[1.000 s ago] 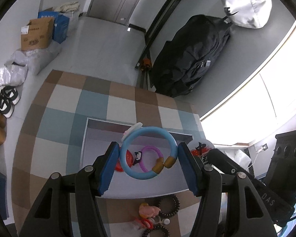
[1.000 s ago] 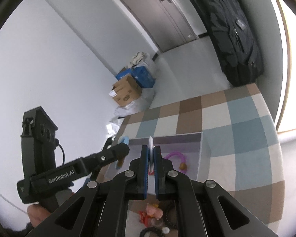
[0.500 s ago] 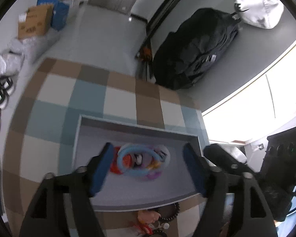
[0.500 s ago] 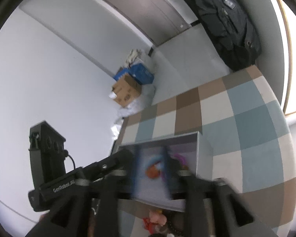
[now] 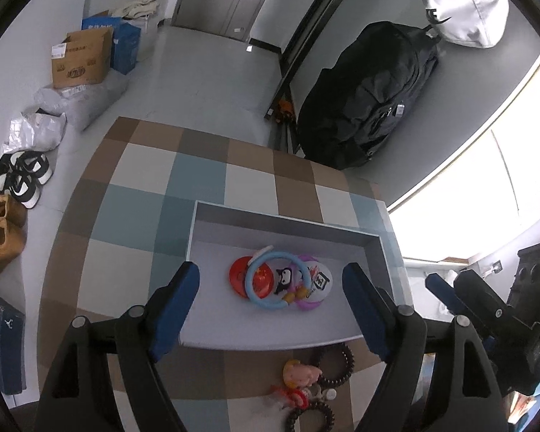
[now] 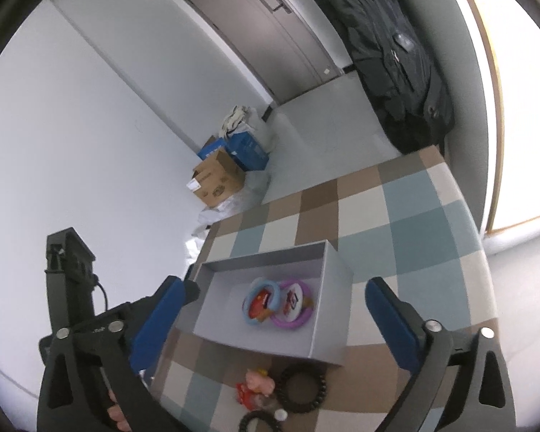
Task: Organize jewelry
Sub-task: 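Raise both open grippers away from the gray box, then close the left gripper on the red pacifier piece beside the pink pig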
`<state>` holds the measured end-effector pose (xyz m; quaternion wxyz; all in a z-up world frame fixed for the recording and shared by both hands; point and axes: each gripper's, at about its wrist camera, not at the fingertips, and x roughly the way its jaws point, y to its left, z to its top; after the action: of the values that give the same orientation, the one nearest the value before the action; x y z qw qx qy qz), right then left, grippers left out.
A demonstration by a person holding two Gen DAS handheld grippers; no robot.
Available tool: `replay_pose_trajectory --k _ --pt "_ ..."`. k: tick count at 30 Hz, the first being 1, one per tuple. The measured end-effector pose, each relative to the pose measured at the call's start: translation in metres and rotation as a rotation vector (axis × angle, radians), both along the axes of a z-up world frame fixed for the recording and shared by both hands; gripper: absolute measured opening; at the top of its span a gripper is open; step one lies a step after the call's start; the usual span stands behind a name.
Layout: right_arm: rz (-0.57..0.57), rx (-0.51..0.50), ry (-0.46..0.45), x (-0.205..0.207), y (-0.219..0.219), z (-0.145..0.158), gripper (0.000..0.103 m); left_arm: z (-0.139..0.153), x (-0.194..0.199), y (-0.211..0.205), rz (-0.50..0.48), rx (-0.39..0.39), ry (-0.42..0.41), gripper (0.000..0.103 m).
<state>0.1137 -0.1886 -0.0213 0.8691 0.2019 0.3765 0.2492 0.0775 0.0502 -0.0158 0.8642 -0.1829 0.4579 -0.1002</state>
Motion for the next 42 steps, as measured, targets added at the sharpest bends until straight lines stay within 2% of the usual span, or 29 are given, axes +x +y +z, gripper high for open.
replay_pose_trajectory --k 7,13,22,26,30,34,38,40,42 --pt "0.007 -0.091 -0.035 -0.013 0.007 0.002 0.103 0.004 -0.013 -0.011 0.002 0.101 -0.046 0.078" --pt "0.021 -0.175 -0.078 -0.029 0.012 0.004 0.103 0.011 -0.031 -0.015 -0.010 0.157 -0.105 0.078" --pt "0.057 -0.185 -0.053 -0.045 0.013 -0.003 0.103 0.004 -0.053 -0.013 -0.016 0.198 -0.101 0.078" --pt "0.060 -0.219 -0.047 -0.050 0.016 -0.007 0.103 -0.001 -0.063 -0.010 -0.027 0.213 -0.087 0.078" --pt "0.060 -0.219 -0.017 -0.051 0.015 -0.013 0.103 -0.012 -0.066 -0.001 -0.008 0.173 -0.005 0.078" --pt "0.063 -0.223 0.008 -0.050 0.016 -0.018 0.103 -0.038 -0.059 0.008 -0.016 0.038 0.140 0.078" --pt "0.065 -0.216 0.017 -0.050 0.015 -0.018 0.103 -0.047 -0.060 0.004 -0.048 -0.030 0.166 0.078" --pt "0.065 -0.214 0.021 -0.050 0.015 -0.019 0.103 -0.047 -0.062 -0.002 -0.083 -0.039 0.158 0.078" --pt "0.063 -0.211 0.029 -0.050 0.014 -0.019 0.103 -0.046 -0.065 -0.009 -0.103 -0.011 0.149 0.078"
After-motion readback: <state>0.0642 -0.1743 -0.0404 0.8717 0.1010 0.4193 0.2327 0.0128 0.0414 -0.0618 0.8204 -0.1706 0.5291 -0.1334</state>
